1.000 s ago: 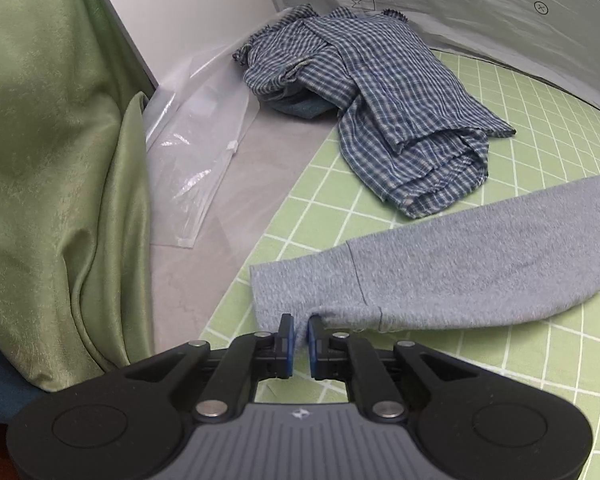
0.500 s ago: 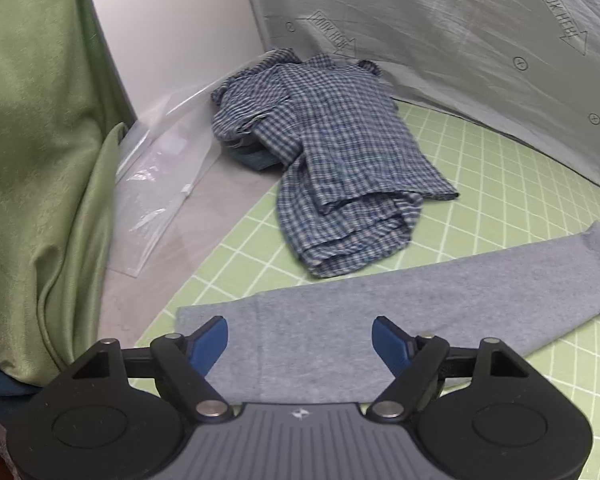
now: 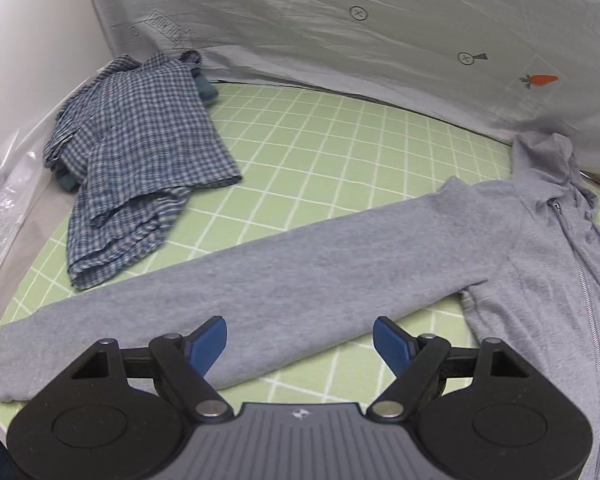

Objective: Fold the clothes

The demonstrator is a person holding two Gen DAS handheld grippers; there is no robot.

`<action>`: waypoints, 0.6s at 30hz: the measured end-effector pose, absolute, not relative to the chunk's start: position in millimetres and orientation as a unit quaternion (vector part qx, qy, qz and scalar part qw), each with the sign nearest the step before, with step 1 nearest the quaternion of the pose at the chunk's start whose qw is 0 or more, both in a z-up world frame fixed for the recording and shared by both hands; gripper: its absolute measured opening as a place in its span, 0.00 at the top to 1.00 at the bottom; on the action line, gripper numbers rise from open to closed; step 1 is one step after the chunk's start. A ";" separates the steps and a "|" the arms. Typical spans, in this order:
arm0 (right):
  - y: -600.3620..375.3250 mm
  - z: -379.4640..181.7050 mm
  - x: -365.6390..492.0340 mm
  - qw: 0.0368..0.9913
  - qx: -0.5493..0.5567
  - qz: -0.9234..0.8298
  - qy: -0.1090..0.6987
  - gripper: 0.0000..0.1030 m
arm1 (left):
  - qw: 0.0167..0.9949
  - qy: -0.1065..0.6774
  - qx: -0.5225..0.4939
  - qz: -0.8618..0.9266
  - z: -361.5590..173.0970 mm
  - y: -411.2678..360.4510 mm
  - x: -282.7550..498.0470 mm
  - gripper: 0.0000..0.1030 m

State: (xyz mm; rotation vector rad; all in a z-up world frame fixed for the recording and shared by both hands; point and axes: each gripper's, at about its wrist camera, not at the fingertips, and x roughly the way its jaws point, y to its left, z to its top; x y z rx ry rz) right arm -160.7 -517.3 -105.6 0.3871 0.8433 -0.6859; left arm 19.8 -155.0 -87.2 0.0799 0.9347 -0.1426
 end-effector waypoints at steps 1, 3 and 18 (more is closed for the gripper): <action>-523.8 -108.0 -155.4 0.839 0.184 -0.321 0.399 0.22 | 0.889 0.450 0.043 -0.072 -87.5 -162.7 22.2 0.21; -535.8 -114.4 -143.5 0.841 0.183 -0.313 0.401 0.39 | 0.888 0.450 0.054 -0.076 -88.9 -175.3 27.6 0.21; -552.8 -140.8 -106.4 0.860 0.101 -0.269 0.421 0.95 | 0.867 0.485 0.091 -0.064 -106.2 -202.1 58.3 0.21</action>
